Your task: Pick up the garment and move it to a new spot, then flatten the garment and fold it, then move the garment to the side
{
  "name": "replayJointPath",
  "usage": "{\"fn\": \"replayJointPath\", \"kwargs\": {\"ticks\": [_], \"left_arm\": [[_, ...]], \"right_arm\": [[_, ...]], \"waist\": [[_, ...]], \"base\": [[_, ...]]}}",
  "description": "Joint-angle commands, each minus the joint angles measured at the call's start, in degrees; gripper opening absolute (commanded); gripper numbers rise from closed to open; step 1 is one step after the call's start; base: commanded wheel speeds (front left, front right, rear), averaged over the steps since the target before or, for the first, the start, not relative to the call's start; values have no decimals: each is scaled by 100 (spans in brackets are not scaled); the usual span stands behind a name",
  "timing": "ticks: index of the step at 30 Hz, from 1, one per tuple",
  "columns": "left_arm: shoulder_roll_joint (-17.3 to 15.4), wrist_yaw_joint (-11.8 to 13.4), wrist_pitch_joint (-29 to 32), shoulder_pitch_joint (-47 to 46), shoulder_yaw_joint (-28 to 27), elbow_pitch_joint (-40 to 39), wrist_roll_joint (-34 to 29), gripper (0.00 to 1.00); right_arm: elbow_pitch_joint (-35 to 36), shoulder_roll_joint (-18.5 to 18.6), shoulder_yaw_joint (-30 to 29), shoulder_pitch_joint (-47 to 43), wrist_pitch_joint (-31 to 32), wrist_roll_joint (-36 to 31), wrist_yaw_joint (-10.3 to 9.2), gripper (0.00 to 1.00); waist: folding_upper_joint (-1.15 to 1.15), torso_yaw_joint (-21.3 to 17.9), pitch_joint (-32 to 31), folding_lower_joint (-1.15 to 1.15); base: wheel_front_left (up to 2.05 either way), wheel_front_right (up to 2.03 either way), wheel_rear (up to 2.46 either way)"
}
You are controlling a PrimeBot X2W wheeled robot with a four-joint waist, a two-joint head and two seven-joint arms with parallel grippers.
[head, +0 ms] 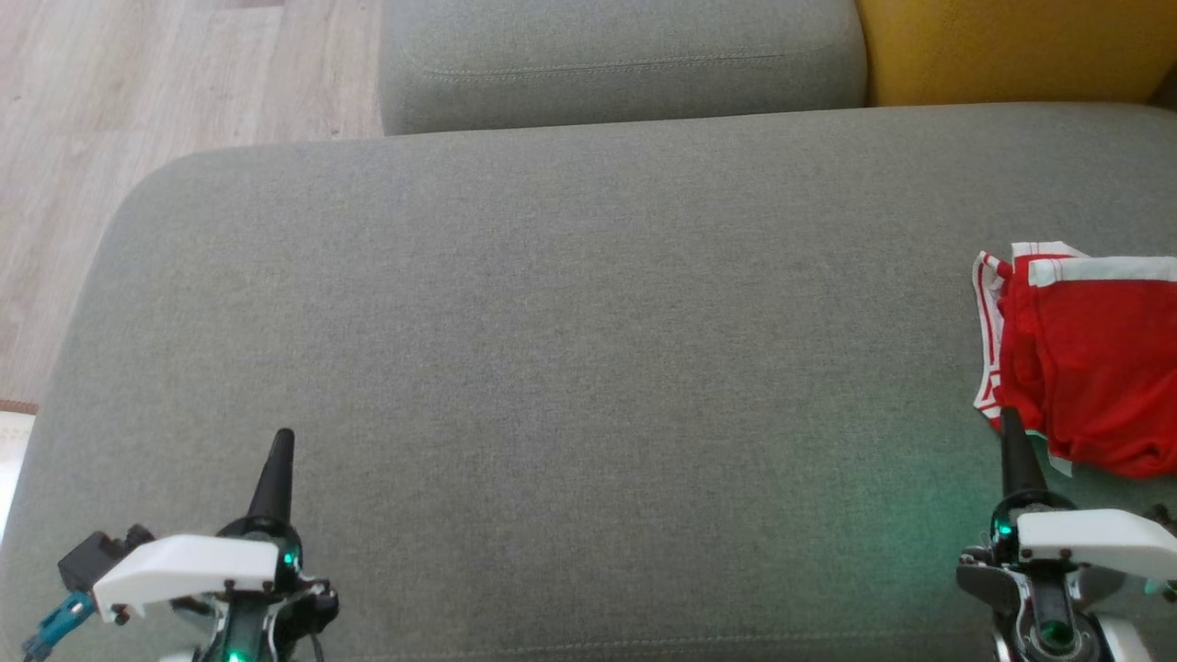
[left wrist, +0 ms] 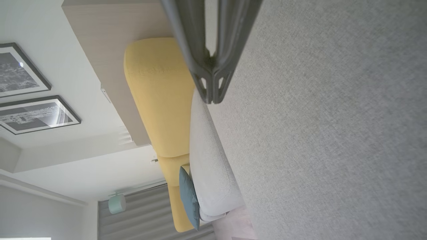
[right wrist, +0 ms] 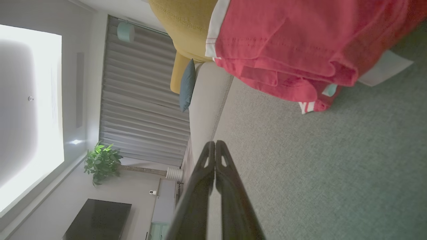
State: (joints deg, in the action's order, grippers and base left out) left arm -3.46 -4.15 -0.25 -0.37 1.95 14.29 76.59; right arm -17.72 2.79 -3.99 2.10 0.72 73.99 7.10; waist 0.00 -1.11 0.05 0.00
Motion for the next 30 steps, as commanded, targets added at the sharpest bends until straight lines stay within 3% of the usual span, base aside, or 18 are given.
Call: {"fn": "replayJointPath", "kwargs": {"ticks": [1, 30], "left_arm": [[-98, -98, 58, -360, -218, -158, 159, 0], [-88, -334, 512, -565, -645, -33, 1725, 0]], "right_arm": [[235, 85, 68, 326, 57, 190, 30, 0], [374, 77, -161, 399, 503, 1894, 39, 0]], "waist": [[0, 6, 1, 0], [0, 111, 13, 0]], "base": [[0, 0, 0], [0, 0, 0]]}}
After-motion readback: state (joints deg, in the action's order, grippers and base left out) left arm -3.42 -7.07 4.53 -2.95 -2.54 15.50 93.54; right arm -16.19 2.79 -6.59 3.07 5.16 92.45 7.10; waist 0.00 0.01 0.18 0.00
